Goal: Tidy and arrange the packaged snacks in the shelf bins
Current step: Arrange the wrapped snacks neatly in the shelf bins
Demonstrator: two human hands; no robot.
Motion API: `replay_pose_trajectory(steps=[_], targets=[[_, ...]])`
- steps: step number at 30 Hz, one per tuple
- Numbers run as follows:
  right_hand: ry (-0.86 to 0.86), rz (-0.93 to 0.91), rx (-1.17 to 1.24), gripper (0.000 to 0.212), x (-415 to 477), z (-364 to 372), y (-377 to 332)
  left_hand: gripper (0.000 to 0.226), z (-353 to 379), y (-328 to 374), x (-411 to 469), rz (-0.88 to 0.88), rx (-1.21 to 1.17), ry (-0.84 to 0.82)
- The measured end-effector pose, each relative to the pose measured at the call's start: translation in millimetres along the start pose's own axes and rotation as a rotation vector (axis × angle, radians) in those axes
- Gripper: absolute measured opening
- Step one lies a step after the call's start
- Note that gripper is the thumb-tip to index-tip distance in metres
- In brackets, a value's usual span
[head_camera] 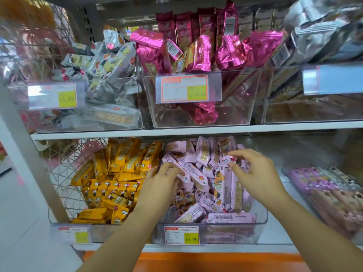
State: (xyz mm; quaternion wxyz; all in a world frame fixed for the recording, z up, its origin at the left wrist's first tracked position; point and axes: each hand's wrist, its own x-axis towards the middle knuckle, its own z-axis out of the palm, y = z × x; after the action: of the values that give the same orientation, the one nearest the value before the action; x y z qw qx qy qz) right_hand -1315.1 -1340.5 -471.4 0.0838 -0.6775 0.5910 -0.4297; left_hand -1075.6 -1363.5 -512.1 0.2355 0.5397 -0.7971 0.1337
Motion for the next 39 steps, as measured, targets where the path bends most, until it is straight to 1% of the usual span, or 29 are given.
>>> replay_pose_trajectory(steps=[2, 5, 7, 10, 12, 14, 16, 18, 21, 25, 26, 27, 29, 31, 33, 36, 39], targets=[[0.007, 0.04, -0.055, 0.027, -6, -6, -2, 0.03, 0, 2, 2, -0.028, -0.005, -0.005], [-0.149, 0.107, -0.213, 0.053, -20, -5, -6, 0.039, 4, 1, 2, -0.053, 0.06, -0.033], [-0.161, 0.088, -0.348, 0.064, -23, 1, -8, 0.043, 2, 2, 1, -0.058, 0.073, -0.022], [-0.093, 0.015, -0.494, 0.069, -20, 9, -11, 0.051, 2, 1, -1, -0.043, 0.088, -0.014], [-0.084, 0.01, -0.56, 0.071, -17, 13, -12, 0.052, -2, 3, -3, -0.022, 0.094, -0.001], [-0.087, 0.01, -0.602, 0.069, -15, 17, -13, 0.049, 0, 2, -5, -0.015, 0.078, 0.03], [-0.101, 0.014, -0.618, 0.064, -14, 19, -14, 0.049, 1, -1, -6, -0.012, 0.08, 0.021], [-0.121, 0.036, -0.574, 0.062, -14, 16, -15, 0.051, 3, -1, -7, 0.002, 0.093, -0.005], [-0.146, 0.071, -0.442, 0.06, -17, 8, -16, 0.055, 3, 2, -6, 0.022, 0.123, 0.002], [-0.207, 0.123, -0.223, 0.039, -19, -3, -14, 0.05, 6, 7, -4, -0.029, 0.122, -0.007], [-0.197, 0.124, -0.163, 0.033, -20, -5, -13, 0.048, 7, 8, -3, -0.039, 0.119, 0.003], [-0.159, 0.114, -0.105, 0.027, -20, -8, -13, 0.045, 6, 10, -2, -0.046, 0.112, 0.017], [-0.01, 0.068, 0.032, 0.02, -21, -13, -15, 0.04, 3, 12, 1, -0.068, 0.09, 0.029], [0.16, 0.006, 0.182, 0.021, -23, -18, -20, 0.039, 3, 13, 1, -0.094, 0.077, 0.03], [0.287, -0.066, 0.25, 0.025, -25, -17, -23, 0.04, 4, 13, 1, -0.102, 0.076, 0.032], [0.393, -0.055, 0.297, 0.033, -23, -3, -18, 0.04, 4, 13, 1, -0.11, 0.073, 0.029], [0.47, -0.032, 0.3, 0.031, -12, 13, -14, 0.041, 3, 12, 0, -0.111, 0.055, 0.032]])
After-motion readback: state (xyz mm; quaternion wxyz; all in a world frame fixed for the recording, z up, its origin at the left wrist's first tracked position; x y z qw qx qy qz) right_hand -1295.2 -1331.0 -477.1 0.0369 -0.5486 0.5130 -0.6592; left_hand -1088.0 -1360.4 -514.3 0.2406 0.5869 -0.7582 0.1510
